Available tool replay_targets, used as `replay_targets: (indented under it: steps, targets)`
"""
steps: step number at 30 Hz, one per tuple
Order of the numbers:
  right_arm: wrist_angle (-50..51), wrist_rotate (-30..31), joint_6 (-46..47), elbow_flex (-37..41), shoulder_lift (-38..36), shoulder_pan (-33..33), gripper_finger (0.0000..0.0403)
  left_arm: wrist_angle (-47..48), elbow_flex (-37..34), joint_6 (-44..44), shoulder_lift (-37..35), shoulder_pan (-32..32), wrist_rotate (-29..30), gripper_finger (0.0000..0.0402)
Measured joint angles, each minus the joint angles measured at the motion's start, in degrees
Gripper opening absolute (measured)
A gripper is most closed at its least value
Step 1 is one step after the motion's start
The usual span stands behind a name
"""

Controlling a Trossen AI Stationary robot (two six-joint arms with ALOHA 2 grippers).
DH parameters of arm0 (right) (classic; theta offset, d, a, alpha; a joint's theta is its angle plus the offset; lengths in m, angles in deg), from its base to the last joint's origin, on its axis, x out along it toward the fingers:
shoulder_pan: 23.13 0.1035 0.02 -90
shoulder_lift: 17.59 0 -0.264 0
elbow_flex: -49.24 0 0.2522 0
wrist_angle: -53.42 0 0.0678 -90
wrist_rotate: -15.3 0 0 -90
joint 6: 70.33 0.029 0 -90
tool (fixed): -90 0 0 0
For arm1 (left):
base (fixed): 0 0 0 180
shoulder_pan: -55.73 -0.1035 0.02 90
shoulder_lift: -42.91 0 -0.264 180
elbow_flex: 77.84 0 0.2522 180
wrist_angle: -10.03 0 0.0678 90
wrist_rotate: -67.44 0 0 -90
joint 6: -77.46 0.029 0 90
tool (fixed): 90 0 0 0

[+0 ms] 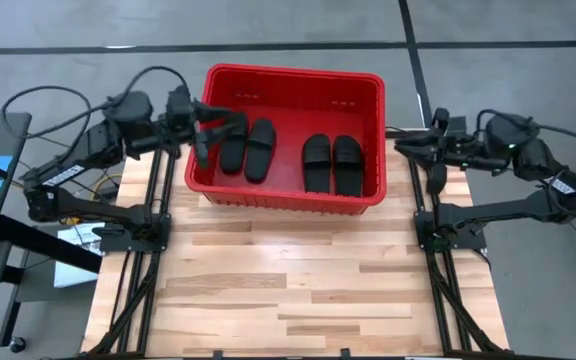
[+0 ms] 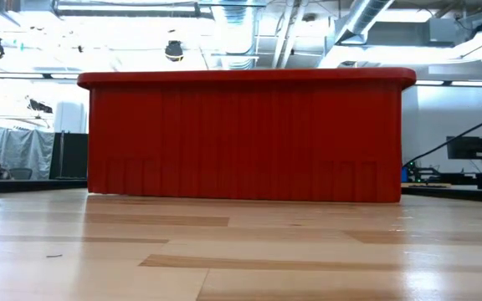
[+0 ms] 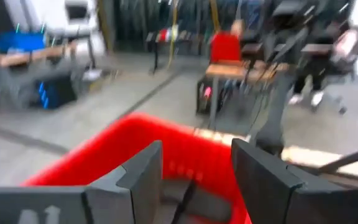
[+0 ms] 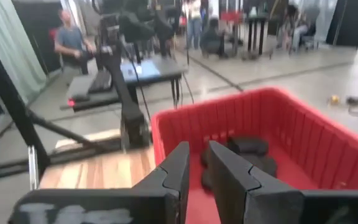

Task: Pick and place slides into bin
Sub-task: Return to Home Position

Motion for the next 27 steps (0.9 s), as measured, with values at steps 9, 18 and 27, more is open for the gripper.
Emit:
replay_targets:
  steps: [9,18,27]
  targets:
    - [-8.24,-0.06,-4.34,0.00,0.51,0.11,0.0051,-11.99,0.02,2.45,-0.87,0.00,-6.53,0.0183]
    - [1.07,-2.00,-2.46,-0.02,0.50,0.11,0.0051,10.93,-0.33,-0.57,-1.81,0.44,-3.97,0.0183]
    - [-0.95,-7.24,-0.32,7.30,-5.46,5.44,0.0051,-6.35,-23.22,-6.83,-13.05,7.58,3.30,0.0183]
